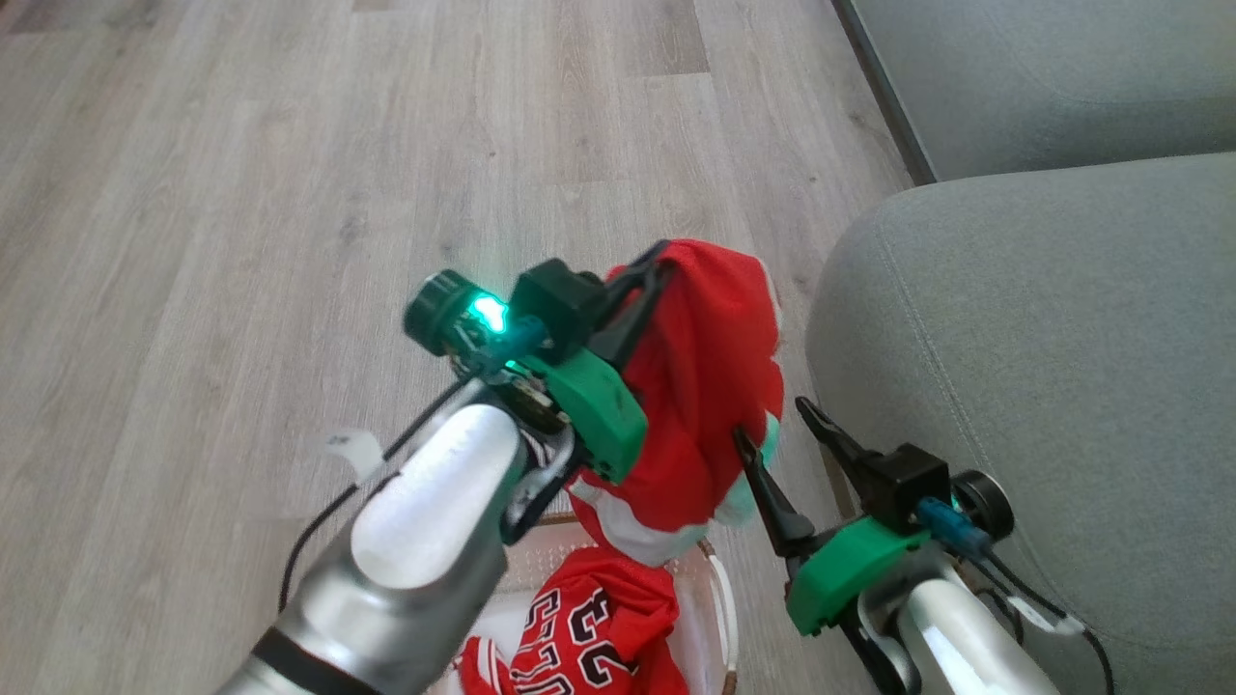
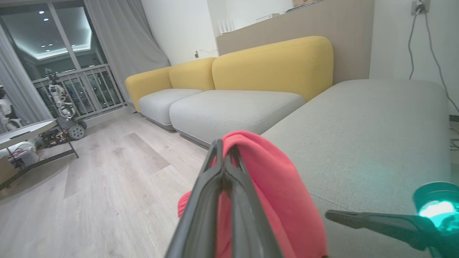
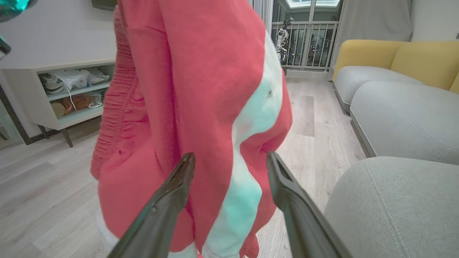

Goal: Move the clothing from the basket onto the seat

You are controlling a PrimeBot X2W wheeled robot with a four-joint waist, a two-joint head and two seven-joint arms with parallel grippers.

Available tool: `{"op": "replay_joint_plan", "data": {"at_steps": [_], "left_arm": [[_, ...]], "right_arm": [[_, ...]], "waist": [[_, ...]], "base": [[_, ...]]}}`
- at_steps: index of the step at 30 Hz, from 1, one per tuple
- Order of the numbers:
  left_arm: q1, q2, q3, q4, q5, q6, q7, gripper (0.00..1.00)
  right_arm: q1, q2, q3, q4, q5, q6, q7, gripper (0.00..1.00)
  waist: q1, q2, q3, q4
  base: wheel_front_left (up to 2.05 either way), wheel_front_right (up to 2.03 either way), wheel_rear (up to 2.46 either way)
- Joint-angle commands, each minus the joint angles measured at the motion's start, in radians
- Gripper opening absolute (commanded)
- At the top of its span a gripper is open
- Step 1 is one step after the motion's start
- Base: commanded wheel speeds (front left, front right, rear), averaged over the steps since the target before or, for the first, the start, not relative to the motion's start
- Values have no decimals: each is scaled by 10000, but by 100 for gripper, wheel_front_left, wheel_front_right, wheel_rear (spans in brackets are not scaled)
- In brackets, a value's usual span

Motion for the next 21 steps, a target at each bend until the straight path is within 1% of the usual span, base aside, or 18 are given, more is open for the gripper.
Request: {"op": "replay_joint_plan", "data": {"at_steps": [1, 8, 9, 10, 13, 19, 20, 21], "left_arm": [[-694, 90, 124, -447, -153, 111, 36, 0], [-848, 87, -649, -818, -650, 380, 84, 0], [-846, 87, -707, -840, -725, 414, 74, 0], [-837, 87, -738, -828, -771, 458, 70, 0], [-763, 104, -710, -662, -822, 614, 48, 0], [-496, 279, -494, -387, -953, 853, -221, 0], [-422, 325, -447, -342, -982, 898, -299, 3], [-344, 362, -400, -302, -1015, 944, -386, 29]], "right_arm": [[-688, -45, 274, -71, 77, -2, -93, 100], [-1421, -45, 1104, 1066, 460, -2, -93, 100], [-1493, -45, 1226, 1190, 567, -2, -93, 21], [-1562, -45, 1308, 1241, 665, -2, -93, 0], [-1676, -45, 1380, 1232, 850, -2, -93, 0], [-1755, -45, 1142, 1071, 798, -2, -94, 0], [-1780, -45, 1066, 1013, 778, -2, -94, 0], [-1813, -45, 997, 966, 739, -2, -94, 0]], "waist": [[1, -1, -6, 35], [1, -1, -51, 286], [1, -1, -59, 327], [1, -1, -64, 360], [1, -1, -60, 418], [1, -1, -20, 411], [1, -1, -9, 375], [1, -1, 0, 339]], "base": [[0, 0, 0], [0, 0, 0], [0, 0, 0], [0, 0, 0], [0, 0, 0], [0, 0, 0], [0, 0, 0], [0, 0, 0]]}}
